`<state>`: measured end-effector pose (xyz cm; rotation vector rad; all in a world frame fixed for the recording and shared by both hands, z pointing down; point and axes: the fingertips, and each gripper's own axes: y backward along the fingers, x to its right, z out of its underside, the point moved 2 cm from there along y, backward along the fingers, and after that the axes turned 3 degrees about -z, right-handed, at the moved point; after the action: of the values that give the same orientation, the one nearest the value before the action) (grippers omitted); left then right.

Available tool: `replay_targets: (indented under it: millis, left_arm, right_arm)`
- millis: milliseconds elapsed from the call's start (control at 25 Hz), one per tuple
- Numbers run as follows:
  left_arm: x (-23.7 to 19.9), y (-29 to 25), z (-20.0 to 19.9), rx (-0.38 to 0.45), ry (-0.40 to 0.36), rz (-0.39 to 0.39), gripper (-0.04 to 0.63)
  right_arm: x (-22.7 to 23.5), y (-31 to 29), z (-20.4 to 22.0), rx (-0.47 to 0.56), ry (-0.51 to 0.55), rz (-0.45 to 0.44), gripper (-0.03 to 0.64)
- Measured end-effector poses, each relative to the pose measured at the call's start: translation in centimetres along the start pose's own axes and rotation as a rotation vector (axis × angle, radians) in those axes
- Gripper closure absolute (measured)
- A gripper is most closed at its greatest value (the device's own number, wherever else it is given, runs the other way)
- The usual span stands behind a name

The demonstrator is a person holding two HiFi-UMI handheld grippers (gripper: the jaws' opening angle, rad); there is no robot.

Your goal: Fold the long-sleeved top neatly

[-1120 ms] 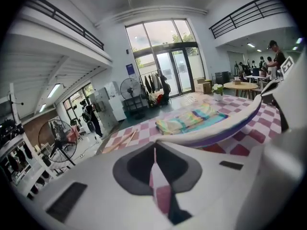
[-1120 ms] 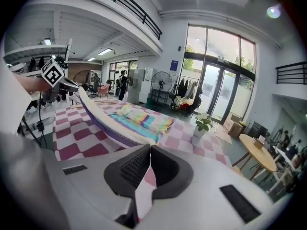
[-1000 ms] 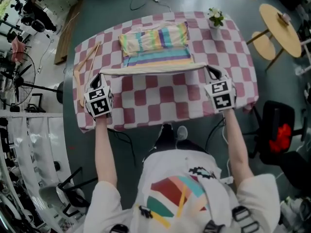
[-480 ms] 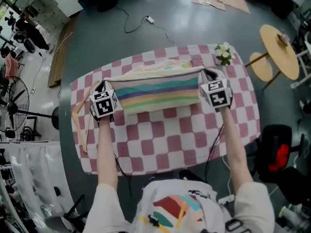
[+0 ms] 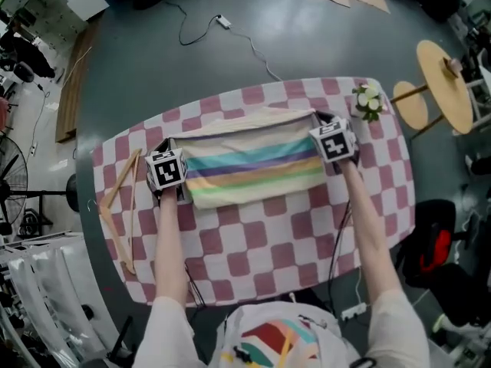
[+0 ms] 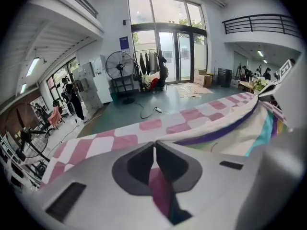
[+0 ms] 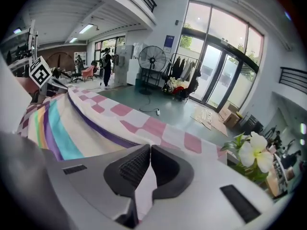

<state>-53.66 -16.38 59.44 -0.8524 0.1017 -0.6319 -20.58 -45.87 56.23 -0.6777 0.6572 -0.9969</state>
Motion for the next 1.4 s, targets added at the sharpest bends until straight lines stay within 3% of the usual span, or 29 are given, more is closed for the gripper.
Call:
replay_targets:
  millis: [120, 280, 360, 560, 840, 1120, 1400]
  left_arm:
    - [-0.9, -1.2, 0.0, 0.035, 0.042, -0.039, 0.578]
    - [-1.7, -0.9, 0.5, 0.021, 0.074, -0.052, 0.577]
    - [-2.2, -0.5, 0.6, 0.037, 0.075, -0.057, 0.577]
    - [-3.3, 2.5, 0.0, 0.078, 0.114, -0.078, 0.575]
    - [-1.8, 10.6, -2.8, 0.250, 0.165, -0.050, 0.520]
    - [4.1, 21.1, -3.0, 0.443, 0.197, 0.018, 0.522]
    - [10.1, 27.4, -1.1, 0.503, 0.198, 0.090, 0.521]
  right_arm:
    - [0.0, -1.3, -0.1, -0.008, -0.011, 0.015, 0.604]
    - [0.6, -1.4, -0.6, 0.024, -0.033, 0.124, 0.586]
    - [0.4, -1.0, -1.0, 0.050, -0.060, 0.131, 0.380]
    - [-1.2, 0.6, -1.9, 0.088, -0.089, 0.101, 0.371]
    - [-3.4, 6.7, -3.4, 0.227, -0.108, 0.069, 0.371]
    - [-6.5, 15.9, -1.8, 0.409, -0.324, 0.006, 0.371]
    - [-11.0, 18.9, 5.9, 0.418, -0.635, -0.149, 0.371]
